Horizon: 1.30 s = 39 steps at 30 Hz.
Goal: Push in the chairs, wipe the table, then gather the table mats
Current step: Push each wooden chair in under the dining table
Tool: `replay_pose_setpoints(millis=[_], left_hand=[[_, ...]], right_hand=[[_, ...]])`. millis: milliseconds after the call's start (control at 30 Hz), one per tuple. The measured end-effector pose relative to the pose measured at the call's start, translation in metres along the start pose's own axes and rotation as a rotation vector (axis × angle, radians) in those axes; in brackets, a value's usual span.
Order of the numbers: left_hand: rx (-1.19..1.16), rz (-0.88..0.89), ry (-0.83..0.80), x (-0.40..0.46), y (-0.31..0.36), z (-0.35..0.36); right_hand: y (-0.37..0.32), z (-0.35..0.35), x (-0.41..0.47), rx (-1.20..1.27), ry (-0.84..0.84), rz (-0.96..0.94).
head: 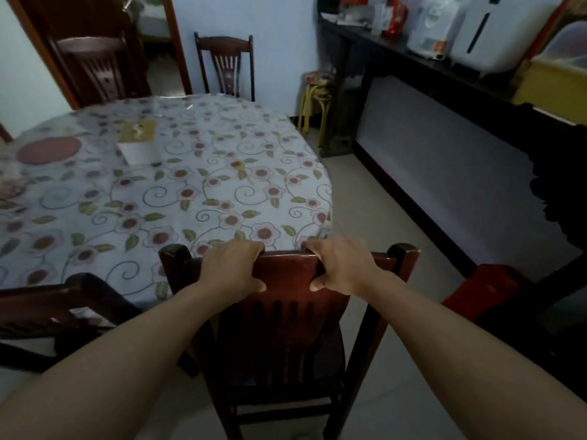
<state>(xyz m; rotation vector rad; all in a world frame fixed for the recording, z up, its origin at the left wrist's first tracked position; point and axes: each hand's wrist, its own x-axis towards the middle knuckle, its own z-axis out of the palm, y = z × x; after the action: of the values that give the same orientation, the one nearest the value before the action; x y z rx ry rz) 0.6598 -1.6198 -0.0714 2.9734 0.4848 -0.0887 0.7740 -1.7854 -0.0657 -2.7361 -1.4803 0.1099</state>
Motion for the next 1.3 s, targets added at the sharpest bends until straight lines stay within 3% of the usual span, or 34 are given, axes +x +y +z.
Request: replay_pose_setpoints(millis=[333, 800, 1067, 1200, 1300], left_hand=[[0.121, -0.1, 0.055, 0.046, -0.016, -0.017], [0.115, -0.142, 0.233, 0.045, -0.052, 0.065], [0.126, -0.03, 0.22, 0.022, -0.051, 0.083], [0.022, -0.02, 0.052, 0.009, -0.052, 0.086], [0.051, 0.078, 0.076, -0.001, -0.051, 0.091]], right_hand=[[0.023, -0.008, 0.076, -0.055, 0.036, -0.181], [0.009, 0.066, 0.11, -0.104, 0.171, -0.368], [0.001, 0.083, 0.081, -0.12, 0.133, -0.3], [-0.002, 0.092, 0.062, -0.095, 0.092, -0.262], [-0.003, 0.097, 0.053, -0.087, 0.055, -0.209]])
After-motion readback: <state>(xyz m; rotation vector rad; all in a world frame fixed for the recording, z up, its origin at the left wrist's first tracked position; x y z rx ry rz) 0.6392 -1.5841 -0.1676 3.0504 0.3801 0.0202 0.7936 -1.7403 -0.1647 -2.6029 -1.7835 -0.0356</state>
